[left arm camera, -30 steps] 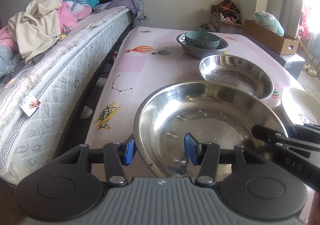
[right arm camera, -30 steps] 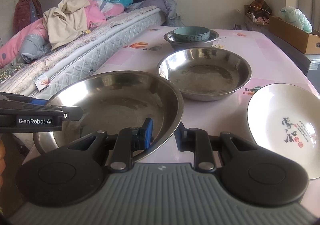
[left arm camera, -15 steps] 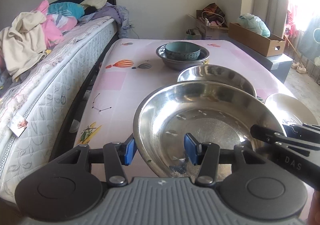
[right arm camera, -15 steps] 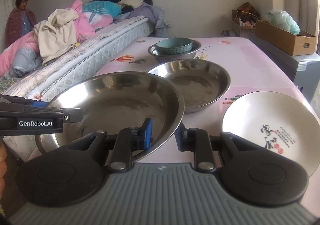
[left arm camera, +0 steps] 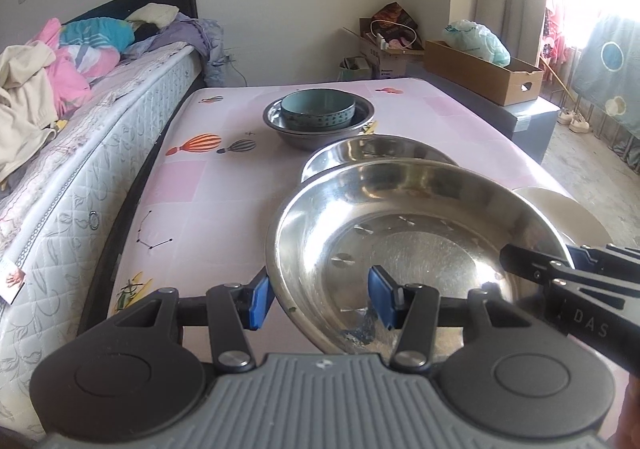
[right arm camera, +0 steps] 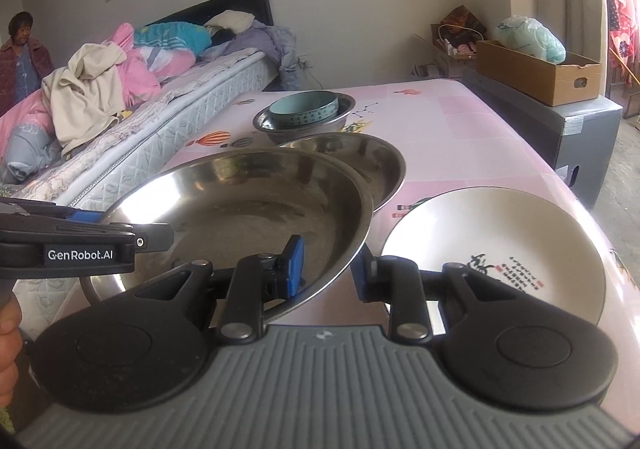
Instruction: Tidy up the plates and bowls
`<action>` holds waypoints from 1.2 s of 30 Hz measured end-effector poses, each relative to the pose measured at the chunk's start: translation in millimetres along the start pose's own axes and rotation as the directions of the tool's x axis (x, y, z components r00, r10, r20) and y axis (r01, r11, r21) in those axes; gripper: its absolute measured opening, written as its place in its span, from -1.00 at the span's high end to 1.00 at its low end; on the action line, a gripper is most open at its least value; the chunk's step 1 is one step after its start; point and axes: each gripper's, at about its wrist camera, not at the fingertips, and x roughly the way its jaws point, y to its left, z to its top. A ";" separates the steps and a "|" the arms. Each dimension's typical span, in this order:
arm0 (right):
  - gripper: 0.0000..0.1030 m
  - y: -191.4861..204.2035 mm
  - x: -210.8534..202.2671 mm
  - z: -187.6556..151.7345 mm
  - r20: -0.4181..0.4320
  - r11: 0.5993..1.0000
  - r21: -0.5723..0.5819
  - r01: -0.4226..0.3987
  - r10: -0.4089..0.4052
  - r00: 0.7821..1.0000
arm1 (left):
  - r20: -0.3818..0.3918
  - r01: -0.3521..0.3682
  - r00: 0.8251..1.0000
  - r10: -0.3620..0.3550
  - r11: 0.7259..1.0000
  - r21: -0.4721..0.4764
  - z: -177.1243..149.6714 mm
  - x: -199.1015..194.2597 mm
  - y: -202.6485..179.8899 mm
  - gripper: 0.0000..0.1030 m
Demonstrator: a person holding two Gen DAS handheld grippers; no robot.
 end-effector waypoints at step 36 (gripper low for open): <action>0.45 -29.2 44.8 22.8 -0.035 0.999 0.025 0.035 -0.034 0.999 | -0.015 0.033 0.999 -0.033 0.999 0.008 32.0 44.3 -15.6 0.00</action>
